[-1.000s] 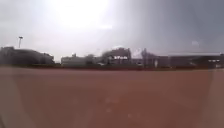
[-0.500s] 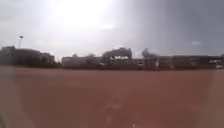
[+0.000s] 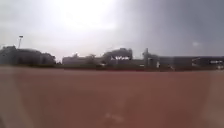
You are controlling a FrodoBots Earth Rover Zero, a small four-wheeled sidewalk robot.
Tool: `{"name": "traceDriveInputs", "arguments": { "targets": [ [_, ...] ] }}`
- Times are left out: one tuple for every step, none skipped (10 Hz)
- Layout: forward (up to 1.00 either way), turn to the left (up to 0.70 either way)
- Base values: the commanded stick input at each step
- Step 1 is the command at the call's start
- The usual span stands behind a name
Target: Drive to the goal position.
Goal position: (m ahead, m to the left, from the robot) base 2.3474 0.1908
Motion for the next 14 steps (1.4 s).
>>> {"name": "traceDriveInputs", "arguments": {
  "targets": [
    [0.70, 0.00],
    [0.70, 0.00],
    [0.70, 0.00],
    [0.70, 0.00],
    [0.70, 0.00],
    [0.70, 0.00],
    [0.70, 0.00],
    [0.70, 0.00],
    [0.70, 0.00],
    [0.70, 0.00],
    [0.70, 0.00],
    [0.70, 0.00],
    [0.70, 0.00],
    [0.70, 0.00]
  ]
}}
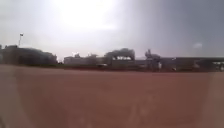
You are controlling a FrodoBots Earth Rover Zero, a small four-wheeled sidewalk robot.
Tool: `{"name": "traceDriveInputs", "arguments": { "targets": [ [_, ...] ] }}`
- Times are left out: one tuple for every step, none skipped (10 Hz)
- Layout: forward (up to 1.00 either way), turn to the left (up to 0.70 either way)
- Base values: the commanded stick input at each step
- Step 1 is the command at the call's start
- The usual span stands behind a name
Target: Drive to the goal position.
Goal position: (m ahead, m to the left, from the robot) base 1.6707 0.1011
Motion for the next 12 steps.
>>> {"name": "traceDriveInputs", "arguments": {
  "targets": [
    [0.70, 0.00],
    [0.70, 0.00],
    [0.70, 0.00],
    [0.70, 0.00],
    [0.70, 0.00],
    [0.70, 0.00],
    [0.70, 0.00],
    [0.70, 0.00],
    [0.70, 0.00],
    [0.70, -0.23],
    [0.70, -0.35],
    [0.70, -0.35]
  ]
}}
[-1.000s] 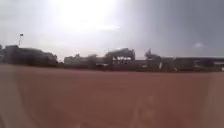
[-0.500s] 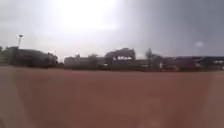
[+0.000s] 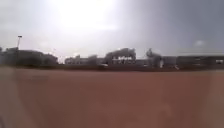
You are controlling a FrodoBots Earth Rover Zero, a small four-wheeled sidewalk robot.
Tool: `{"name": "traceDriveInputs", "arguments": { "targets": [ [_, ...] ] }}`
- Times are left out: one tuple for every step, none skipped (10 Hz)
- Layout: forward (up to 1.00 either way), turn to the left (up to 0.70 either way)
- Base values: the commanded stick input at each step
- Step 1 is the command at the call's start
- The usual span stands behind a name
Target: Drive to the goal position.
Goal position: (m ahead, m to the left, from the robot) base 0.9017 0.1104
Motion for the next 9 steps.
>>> {"name": "traceDriveInputs", "arguments": {
  "targets": [
    [0.70, -0.35],
    [0.70, -0.35],
    [0.70, -0.30],
    [0.70, -0.24],
    [0.70, -0.19],
    [0.70, -0.14],
    [0.70, -0.09],
    [0.70, -0.03],
    [0.70, 0.00]
  ]
}}
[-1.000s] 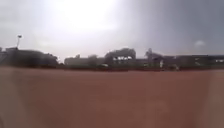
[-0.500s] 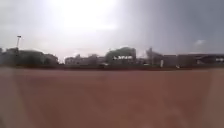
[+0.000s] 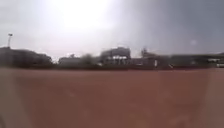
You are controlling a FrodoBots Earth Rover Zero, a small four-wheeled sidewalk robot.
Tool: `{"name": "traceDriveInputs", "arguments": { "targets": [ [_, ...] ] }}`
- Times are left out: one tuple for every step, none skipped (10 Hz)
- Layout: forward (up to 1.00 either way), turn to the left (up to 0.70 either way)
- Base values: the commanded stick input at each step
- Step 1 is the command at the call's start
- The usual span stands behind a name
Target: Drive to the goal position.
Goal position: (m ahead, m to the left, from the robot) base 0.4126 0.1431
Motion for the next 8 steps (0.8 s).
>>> {"name": "traceDriveInputs", "arguments": {
  "targets": [
    [0.70, 0.00],
    [0.70, 0.00],
    [0.70, 0.00],
    [0.70, 0.00],
    [0.70, 0.00],
    [0.70, 0.00],
    [0.70, 0.00],
    [0.70, 0.00]
  ]
}}
